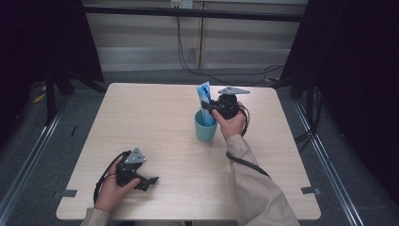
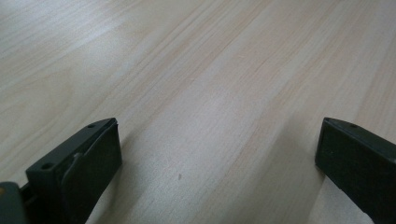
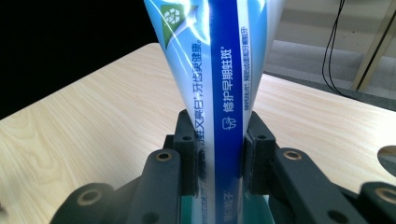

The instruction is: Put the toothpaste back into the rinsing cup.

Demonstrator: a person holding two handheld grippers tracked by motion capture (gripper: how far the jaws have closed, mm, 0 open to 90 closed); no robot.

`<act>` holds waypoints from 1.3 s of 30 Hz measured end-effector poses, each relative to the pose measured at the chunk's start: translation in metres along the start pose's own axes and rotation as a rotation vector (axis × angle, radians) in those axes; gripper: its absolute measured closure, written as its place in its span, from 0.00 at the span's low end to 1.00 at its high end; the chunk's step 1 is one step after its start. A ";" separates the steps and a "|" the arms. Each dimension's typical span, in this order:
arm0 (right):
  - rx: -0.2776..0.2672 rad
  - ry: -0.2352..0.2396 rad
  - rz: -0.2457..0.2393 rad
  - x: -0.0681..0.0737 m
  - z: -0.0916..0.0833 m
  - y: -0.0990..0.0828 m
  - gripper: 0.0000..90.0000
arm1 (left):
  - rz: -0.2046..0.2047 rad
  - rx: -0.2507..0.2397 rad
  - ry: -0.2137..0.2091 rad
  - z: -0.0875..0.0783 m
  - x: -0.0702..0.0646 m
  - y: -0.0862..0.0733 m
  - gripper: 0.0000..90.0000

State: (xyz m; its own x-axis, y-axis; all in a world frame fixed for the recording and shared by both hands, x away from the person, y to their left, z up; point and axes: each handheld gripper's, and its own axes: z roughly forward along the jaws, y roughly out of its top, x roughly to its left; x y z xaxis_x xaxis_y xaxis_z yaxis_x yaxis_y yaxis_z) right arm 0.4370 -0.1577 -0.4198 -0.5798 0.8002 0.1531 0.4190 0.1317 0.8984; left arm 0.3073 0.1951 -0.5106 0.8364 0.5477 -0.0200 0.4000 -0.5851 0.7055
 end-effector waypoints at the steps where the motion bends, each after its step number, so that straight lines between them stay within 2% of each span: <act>1: 0.000 0.000 0.000 0.000 0.000 0.000 0.79 | 0.000 0.000 0.000 0.000 0.000 0.000 0.00; 5: 0.003 0.001 0.006 -0.002 -0.001 -0.004 0.79 | 0.000 0.000 0.000 0.000 0.000 0.000 0.00; 29: 0.021 0.011 0.000 -0.002 -0.001 -0.002 0.78 | 0.000 0.000 0.000 0.000 0.000 0.000 0.00; 39: 0.031 0.016 -0.002 -0.002 -0.003 -0.001 0.69 | 0.000 0.000 0.000 0.000 0.000 0.000 0.00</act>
State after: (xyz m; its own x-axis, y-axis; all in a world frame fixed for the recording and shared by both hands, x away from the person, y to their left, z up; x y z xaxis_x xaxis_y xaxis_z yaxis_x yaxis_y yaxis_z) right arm 0.4353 -0.1609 -0.4202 -0.5918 0.7903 0.1585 0.4394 0.1515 0.8854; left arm 0.3073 0.1951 -0.5107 0.8362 0.5480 -0.0200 0.4002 -0.5848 0.7056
